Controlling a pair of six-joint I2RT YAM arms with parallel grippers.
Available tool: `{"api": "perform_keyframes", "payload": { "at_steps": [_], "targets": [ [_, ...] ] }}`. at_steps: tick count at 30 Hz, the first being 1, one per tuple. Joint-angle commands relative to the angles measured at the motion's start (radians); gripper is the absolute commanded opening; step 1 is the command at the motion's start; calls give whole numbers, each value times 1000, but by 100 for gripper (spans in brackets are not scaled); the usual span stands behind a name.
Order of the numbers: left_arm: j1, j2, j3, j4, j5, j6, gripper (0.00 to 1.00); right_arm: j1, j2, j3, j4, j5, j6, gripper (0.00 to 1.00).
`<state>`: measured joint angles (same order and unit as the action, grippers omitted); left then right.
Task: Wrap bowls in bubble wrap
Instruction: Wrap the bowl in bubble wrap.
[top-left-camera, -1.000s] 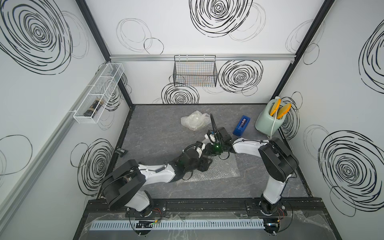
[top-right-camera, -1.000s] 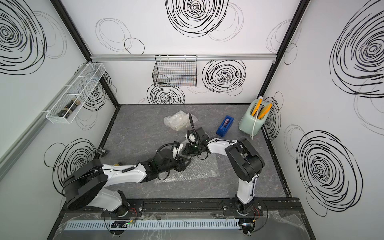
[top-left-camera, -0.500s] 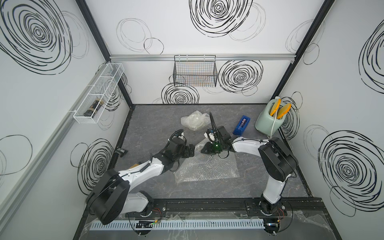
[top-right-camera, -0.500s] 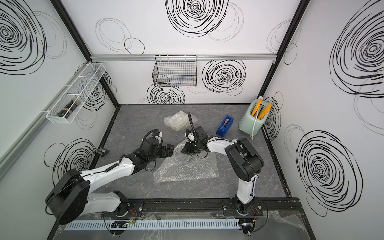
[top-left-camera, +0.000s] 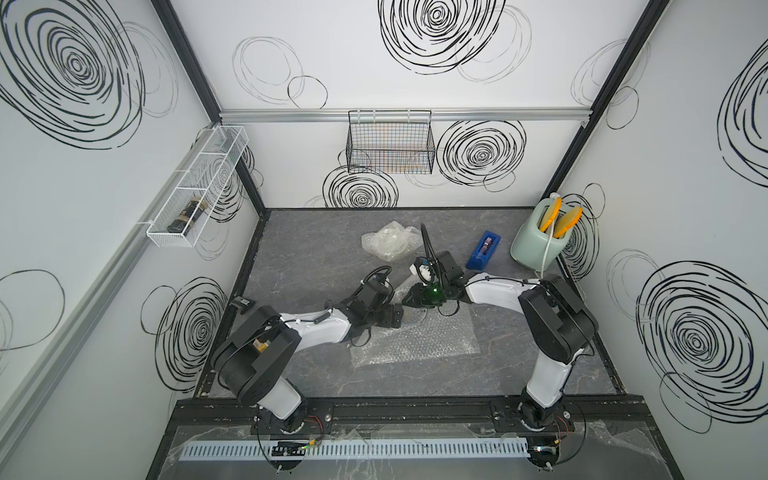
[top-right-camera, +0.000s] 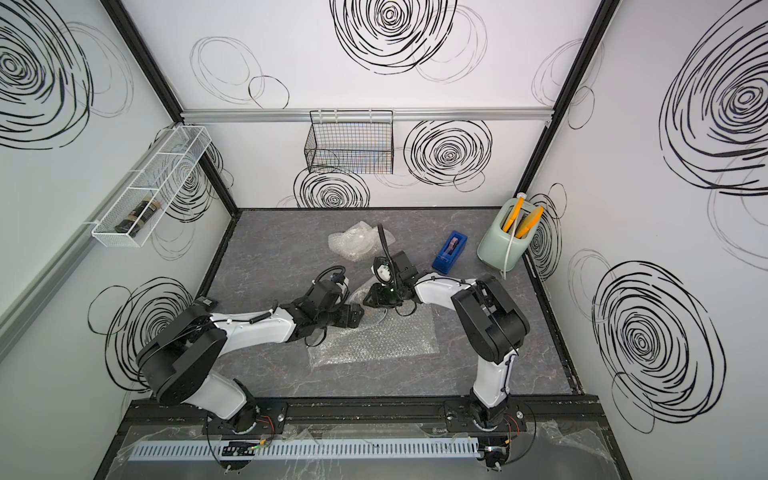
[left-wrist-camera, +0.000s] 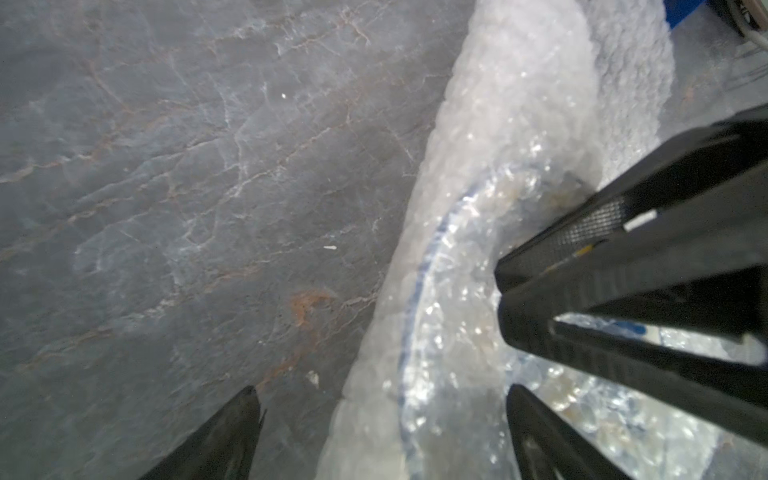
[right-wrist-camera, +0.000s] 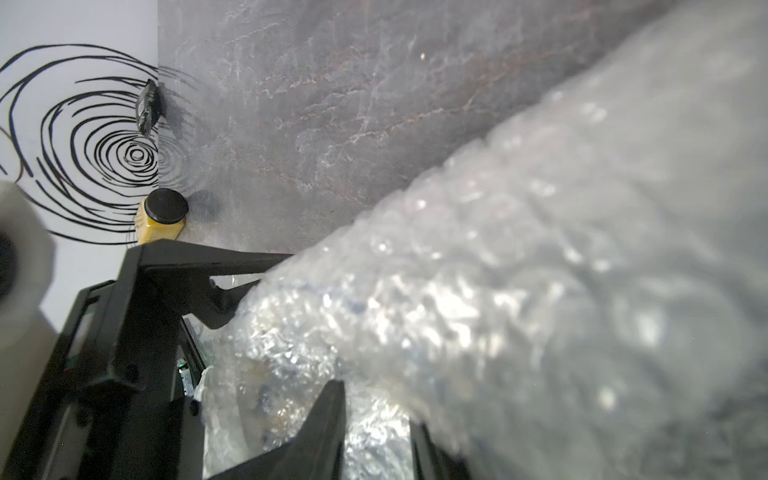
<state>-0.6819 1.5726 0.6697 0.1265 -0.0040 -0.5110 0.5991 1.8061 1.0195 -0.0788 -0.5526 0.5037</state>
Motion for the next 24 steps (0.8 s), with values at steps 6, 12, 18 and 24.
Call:
{"api": "perform_keyframes", "payload": {
  "at_steps": [6,12,18,24],
  "targets": [
    [-10,60,53,-42,-109,36,92,-151,-234,-46,32,97,-39,58],
    [-14,92,96,-72,-132,41,91,-315,-191,-16,-56,265,-110,69],
    [-14,119,120,-94,-150,51,91,-388,-51,45,-76,193,-157,73],
    [-13,119,130,-112,-160,61,91,-391,44,52,-38,143,-149,74]
  ]
}}
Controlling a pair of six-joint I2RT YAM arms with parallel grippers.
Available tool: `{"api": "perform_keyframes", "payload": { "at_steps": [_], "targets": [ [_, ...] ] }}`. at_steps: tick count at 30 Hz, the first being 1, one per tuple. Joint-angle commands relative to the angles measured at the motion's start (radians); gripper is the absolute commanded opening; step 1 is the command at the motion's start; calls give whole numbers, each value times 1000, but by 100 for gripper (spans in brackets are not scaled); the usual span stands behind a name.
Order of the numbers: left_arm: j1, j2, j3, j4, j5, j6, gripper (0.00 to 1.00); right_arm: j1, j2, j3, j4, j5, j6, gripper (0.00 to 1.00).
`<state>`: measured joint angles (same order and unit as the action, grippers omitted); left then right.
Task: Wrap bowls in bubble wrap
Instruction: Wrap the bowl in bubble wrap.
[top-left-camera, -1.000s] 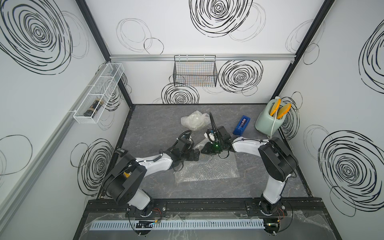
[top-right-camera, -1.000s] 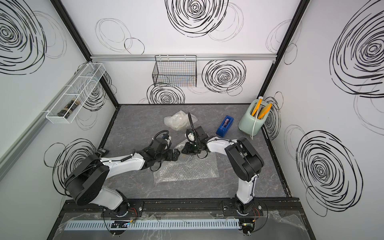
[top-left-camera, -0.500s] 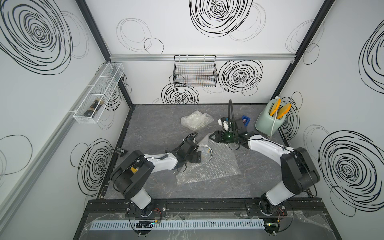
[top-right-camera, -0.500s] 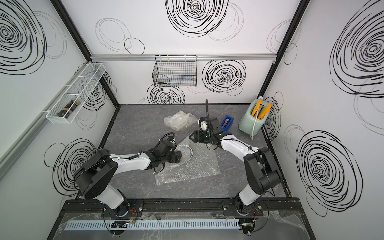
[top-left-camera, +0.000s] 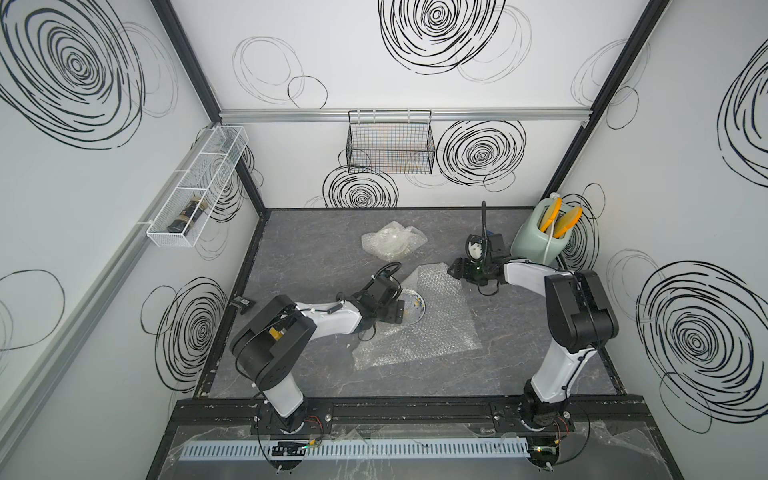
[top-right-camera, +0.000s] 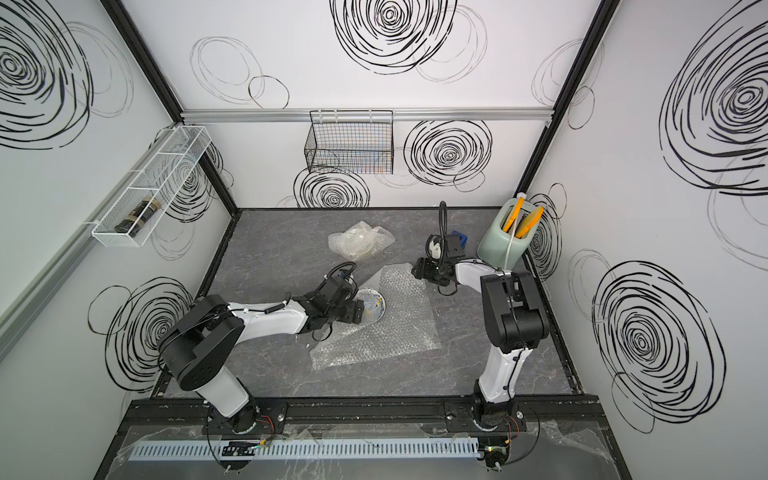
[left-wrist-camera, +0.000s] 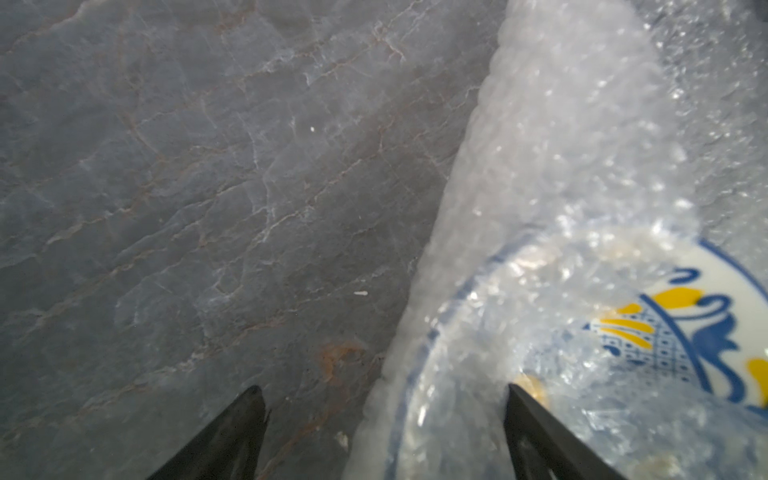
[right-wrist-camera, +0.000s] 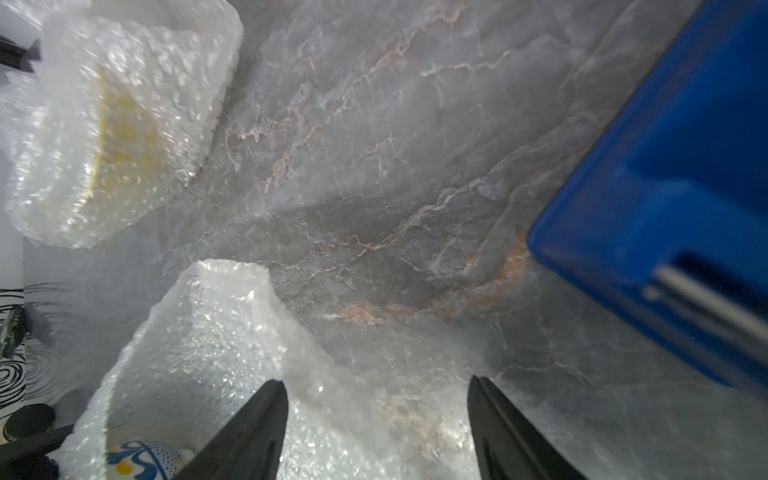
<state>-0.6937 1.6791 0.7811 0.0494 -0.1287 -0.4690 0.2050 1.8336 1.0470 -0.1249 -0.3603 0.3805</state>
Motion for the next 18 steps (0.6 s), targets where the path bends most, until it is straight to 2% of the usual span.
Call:
{"api": "perform_keyframes", "payload": {
  "at_steps": [1,3,5,9,12,18],
  "targets": [
    [-1,11,18,-37,-34,21,91,3,35,29,8,-73,-27,74],
    [0,9,16,-36,-31,23,91,4,66,34,14,-134,-27,71],
    [0,10,18,-37,-29,24,91,3,79,42,24,-193,-21,65],
    [0,14,25,-39,-31,24,90,16,25,18,79,-262,3,37],
    [1,14,24,-39,-32,25,90,58,-63,-23,110,-273,2,22],
    [-2,10,18,-29,-22,27,87,233,-230,-122,133,-230,-25,11]
  ]
}}
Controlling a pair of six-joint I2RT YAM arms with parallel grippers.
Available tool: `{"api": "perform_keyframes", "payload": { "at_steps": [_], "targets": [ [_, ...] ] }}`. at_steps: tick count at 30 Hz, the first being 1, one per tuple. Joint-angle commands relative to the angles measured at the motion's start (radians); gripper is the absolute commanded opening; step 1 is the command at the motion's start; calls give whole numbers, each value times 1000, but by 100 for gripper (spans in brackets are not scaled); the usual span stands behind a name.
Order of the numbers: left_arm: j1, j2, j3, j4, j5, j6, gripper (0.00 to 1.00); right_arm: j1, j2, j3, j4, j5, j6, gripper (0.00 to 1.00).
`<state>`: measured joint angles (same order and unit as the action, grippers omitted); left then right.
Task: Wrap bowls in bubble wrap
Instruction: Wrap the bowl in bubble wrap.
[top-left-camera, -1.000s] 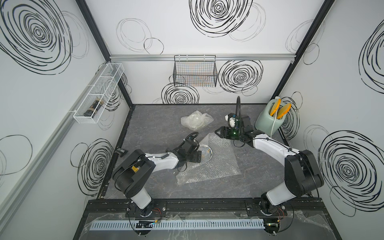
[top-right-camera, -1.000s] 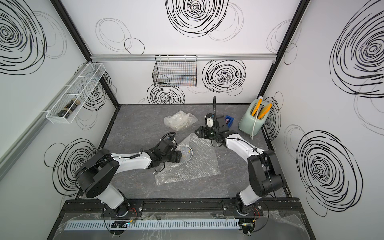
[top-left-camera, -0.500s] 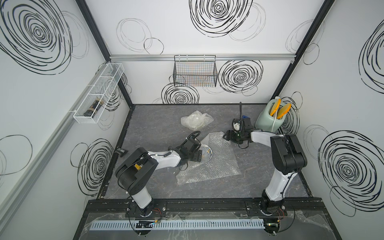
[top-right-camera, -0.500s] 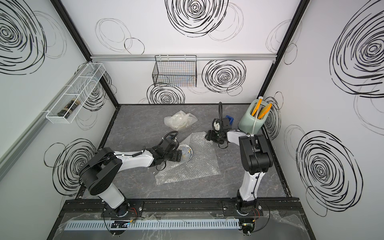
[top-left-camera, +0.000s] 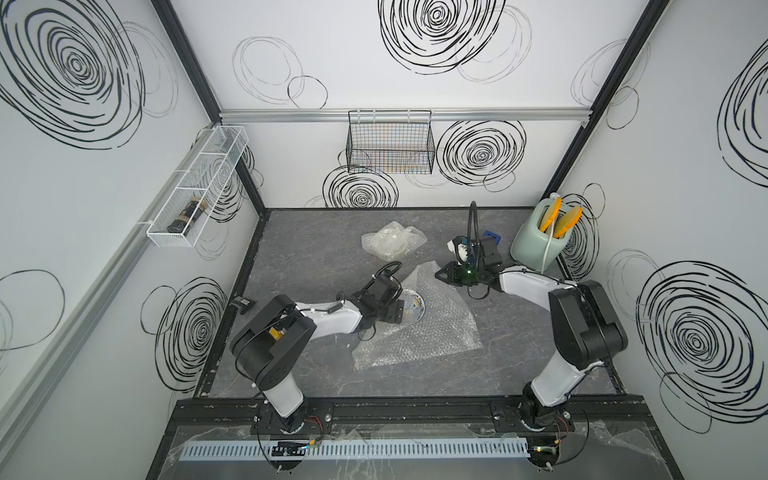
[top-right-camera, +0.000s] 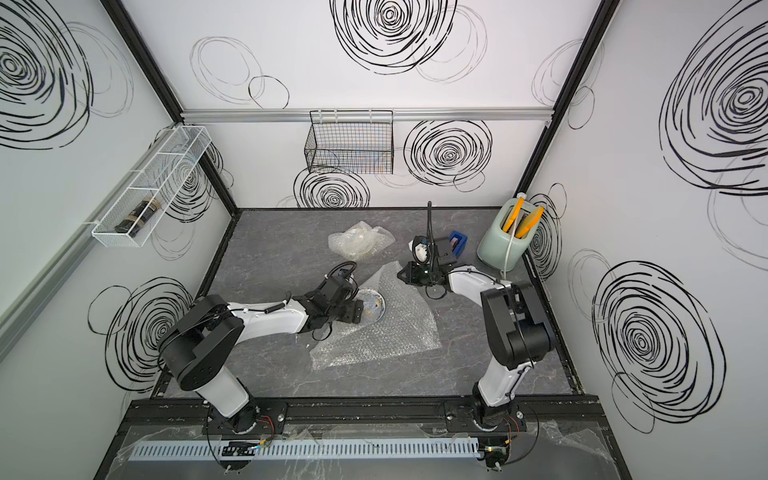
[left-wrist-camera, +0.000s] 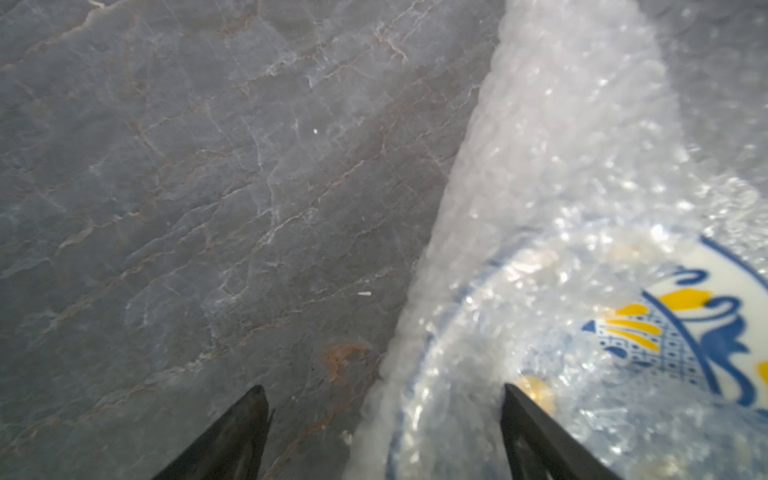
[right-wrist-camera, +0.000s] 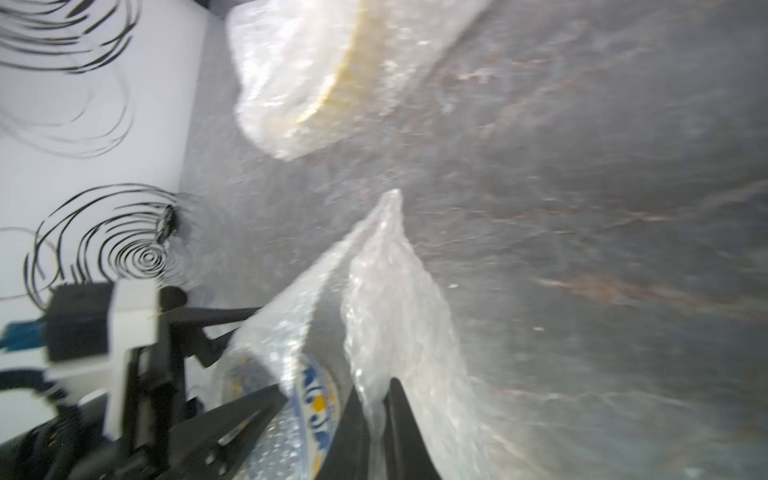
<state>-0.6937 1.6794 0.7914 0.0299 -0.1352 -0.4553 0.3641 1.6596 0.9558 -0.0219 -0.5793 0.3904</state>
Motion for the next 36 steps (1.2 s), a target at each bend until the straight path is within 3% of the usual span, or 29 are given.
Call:
{"api": "perform_keyframes", "payload": {
  "at_steps": [1,7,14,25,31,36],
  "targets": [
    [-2,9,6,-9,-16,14,85,111,-74,-37,22,-2,-52,10],
    [-3,3,0,-6,-14,10,83,278,-59,-47,4,62,-83,9],
    [-2,-23,-10,-3,-3,5,81,353,90,16,-56,123,-115,10],
    [35,-172,-87,33,142,-65,88,355,119,0,-47,110,-174,11],
    [113,-285,-134,74,272,-111,99,351,113,-6,-48,90,-195,13],
    [152,-271,-137,146,367,-129,96,349,109,-9,-49,82,-202,14]
  ]
}}
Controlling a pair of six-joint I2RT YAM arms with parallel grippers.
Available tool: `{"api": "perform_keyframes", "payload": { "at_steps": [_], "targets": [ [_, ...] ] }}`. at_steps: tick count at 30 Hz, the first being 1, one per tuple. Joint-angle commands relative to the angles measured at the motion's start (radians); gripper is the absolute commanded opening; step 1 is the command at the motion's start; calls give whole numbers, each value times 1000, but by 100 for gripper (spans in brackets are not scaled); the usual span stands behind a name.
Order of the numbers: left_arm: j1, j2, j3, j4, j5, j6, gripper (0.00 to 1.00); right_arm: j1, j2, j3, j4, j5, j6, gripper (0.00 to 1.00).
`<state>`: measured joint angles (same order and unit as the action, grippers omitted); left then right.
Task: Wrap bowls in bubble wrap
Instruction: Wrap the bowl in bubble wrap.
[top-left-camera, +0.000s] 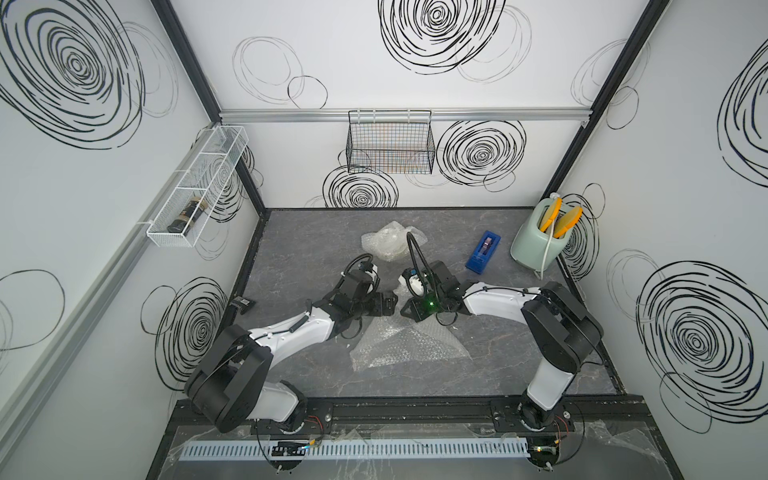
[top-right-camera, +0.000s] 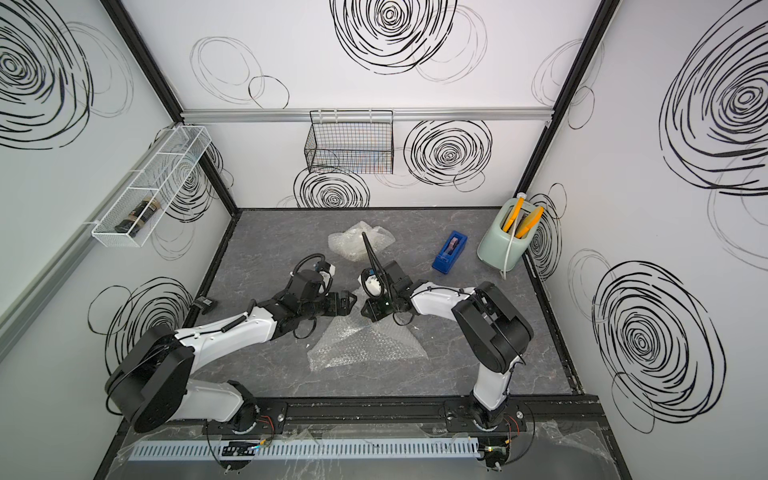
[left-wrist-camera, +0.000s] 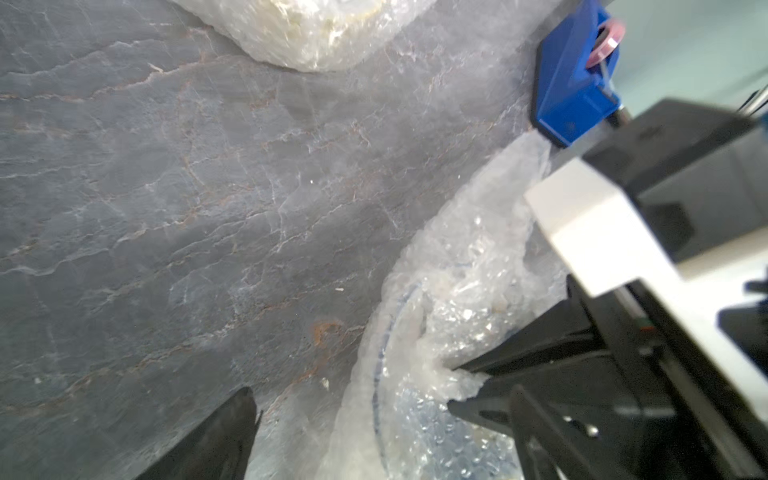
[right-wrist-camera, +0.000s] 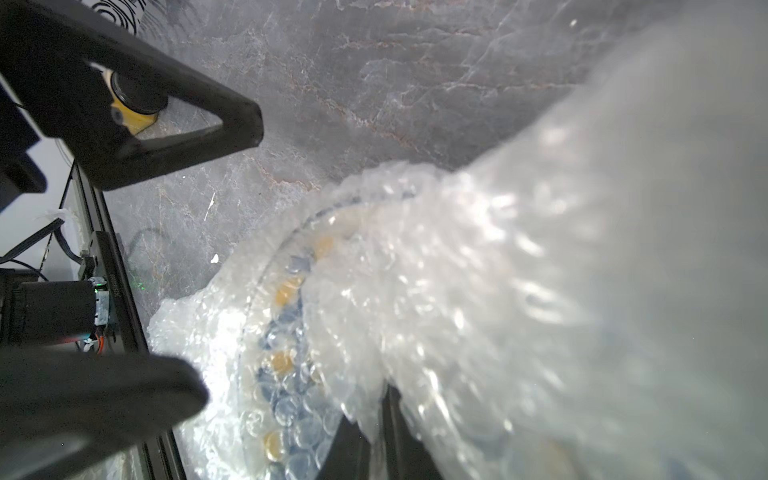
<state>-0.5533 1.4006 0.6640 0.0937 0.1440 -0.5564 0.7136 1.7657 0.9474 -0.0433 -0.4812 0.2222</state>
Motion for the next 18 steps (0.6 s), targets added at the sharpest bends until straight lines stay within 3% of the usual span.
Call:
{"api": "perform_keyframes", "payload": {
  "at_steps": [1,9,14,18],
  "targets": [
    [12,28,0,91,96,-25,97,0,2,-2,-28,-18,-35,14],
    [4,188,73,97,78,3,99,-3,-13,-12,-37,-26,-50,18],
    [6,211,49,99,33,1,87,-9,-57,-24,-44,-44,-68,21],
    [4,214,36,91,17,6,84,-53,-125,-30,-49,-134,-47,44]
  ]
}}
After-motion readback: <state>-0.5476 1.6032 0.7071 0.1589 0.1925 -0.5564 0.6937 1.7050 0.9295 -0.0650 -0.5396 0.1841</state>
